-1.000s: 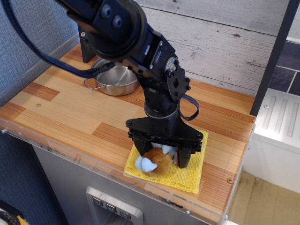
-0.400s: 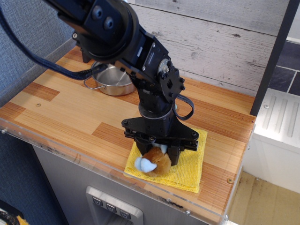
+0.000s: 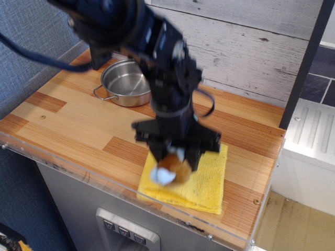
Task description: Move the toy to the right side of the fork off the napkin
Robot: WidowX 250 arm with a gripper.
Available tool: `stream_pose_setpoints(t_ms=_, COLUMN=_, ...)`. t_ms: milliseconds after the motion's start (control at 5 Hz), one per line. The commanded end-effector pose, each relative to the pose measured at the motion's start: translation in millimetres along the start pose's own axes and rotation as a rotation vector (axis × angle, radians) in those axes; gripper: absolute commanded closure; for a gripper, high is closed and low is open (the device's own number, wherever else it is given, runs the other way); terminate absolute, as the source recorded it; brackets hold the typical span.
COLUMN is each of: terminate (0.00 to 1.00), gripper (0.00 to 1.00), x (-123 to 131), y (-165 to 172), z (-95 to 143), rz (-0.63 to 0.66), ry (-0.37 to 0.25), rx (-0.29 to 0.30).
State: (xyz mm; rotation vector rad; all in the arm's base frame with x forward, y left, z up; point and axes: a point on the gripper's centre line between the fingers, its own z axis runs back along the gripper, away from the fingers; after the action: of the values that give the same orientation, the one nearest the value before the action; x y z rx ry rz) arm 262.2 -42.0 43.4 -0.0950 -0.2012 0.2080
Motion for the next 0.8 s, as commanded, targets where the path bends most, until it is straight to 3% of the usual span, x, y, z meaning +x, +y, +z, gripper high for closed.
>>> stream_pose_setpoints(t_ms=0, terminate=0.0, gripper=1.0, x=39, y=-19, z=55, rz=0.015, ry=-0.153, rx=-0.069)
stream_pose_setpoints(t_ms=200, terminate=0.0, gripper=1.0, x=57, y=-30, z=56, rz=0.006, ry=-0.15, rx=-0.084)
stream_pose_setpoints(t_ms=400, terminate=0.0, gripper=1.0, x=79, y=-40, z=40, rz=0.004, ry=-0.149, rx=-0.133)
stream_pose_setpoints(t_ms=600, terminate=0.0, gripper=1.0, x=93, y=-44, z=29, rz=0.006, ry=-0.146, rx=-0.134)
